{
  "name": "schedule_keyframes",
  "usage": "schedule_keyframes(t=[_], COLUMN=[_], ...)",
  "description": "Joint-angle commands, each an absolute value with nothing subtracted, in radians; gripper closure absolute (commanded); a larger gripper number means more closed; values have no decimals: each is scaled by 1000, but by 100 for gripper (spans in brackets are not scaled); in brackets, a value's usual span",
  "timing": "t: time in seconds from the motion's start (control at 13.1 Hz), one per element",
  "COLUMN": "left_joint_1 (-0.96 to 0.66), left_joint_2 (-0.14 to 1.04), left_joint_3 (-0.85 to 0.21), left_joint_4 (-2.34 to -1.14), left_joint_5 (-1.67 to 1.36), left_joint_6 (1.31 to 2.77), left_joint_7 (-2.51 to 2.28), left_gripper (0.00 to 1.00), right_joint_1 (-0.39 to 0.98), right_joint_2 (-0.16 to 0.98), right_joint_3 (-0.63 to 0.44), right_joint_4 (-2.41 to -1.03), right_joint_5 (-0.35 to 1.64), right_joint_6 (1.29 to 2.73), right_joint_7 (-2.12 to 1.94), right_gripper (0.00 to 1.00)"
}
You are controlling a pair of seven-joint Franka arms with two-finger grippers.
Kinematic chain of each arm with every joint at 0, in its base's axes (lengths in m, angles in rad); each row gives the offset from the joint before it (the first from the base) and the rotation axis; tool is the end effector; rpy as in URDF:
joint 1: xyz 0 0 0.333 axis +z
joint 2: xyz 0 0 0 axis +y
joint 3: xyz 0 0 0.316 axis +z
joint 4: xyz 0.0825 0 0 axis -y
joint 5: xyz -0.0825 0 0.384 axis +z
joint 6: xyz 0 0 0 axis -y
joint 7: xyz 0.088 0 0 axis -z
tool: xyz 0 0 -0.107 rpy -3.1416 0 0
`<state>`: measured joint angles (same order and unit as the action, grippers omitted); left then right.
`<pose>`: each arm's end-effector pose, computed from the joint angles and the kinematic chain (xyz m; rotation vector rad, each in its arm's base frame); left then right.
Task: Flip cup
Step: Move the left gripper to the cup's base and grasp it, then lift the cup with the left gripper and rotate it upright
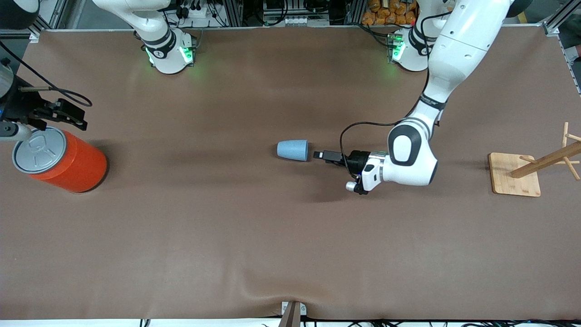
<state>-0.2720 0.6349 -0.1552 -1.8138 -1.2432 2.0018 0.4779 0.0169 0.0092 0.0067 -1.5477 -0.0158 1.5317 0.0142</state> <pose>0.5521 -0.3076 0.1969 2.0368 -0.0353 -0.4187 0.5534 0.0113 0.6269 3.1251 0.0140 -0.0389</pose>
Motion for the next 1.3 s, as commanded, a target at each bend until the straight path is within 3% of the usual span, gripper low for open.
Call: schedule_keyframes(t=[0.0, 0.53, 0.92, 0.99, 1.14, 1.22], left_joint_1=[-285, -357, -382, -385, -385, -382], left_joint_2=[666, 699, 721, 726, 738, 742], left_joint_3=[-153, -153, -152, -152, -152, -152], left_joint_4=[-1819, -1841, -1839, -1841, -1838, -1839], left_joint_5=[-1304, -1460, -1506, -1517, -1519, -1519], left_joint_6=[2013, 2048, 2057, 2057, 2057, 2057], left_joint_7=[541, 640, 676, 701, 725, 733], left_gripper=[0, 0, 3, 12, 46, 53], right_joint_1=[20, 18, -3, -3, -3, 1], right_joint_2=[-32, -26, -32, -32, -28, -22], right_joint_3=[-5, -6, -2, -2, -2, 0], right_joint_4=[-1572, -1531, -1531, -1531, -1531, -1529], right_joint_5=[2, -18, -2, 0, 0, 2], right_joint_6=[1502, 1465, 1436, 1433, 1431, 1436], right_joint_7=[1, -77, 79, 96, 94, 97], right_gripper=[0, 0, 0, 0, 0, 0])
